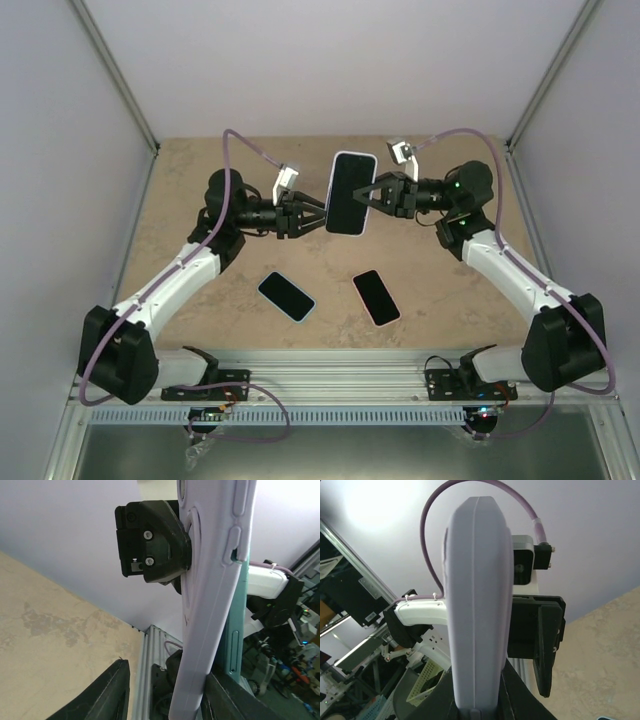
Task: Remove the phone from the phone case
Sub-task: Remove the phone case from the phone.
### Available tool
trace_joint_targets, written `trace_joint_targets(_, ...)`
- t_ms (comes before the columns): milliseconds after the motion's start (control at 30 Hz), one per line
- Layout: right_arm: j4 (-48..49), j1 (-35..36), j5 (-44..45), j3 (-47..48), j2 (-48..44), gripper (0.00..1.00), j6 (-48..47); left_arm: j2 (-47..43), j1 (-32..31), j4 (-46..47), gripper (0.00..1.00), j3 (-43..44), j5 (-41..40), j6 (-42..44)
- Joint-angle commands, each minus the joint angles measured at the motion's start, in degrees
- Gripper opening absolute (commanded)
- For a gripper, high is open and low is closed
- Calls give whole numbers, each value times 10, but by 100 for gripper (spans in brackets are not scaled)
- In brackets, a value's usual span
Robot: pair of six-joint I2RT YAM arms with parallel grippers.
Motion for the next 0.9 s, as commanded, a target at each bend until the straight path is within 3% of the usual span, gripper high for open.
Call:
trace_joint_targets(0,-13,41,-78,-14,-19,1,-15,9,6,126,40,-8,-28,-85)
trace_joint_targets(467,-56,60,-67,-15,-5,0,-50,5,4,175,34,-22,-22,-123)
trace_joint_targets(867,-246,58,-14,39,14,1,-194,5,-7,185,18,-40,-17,-129)
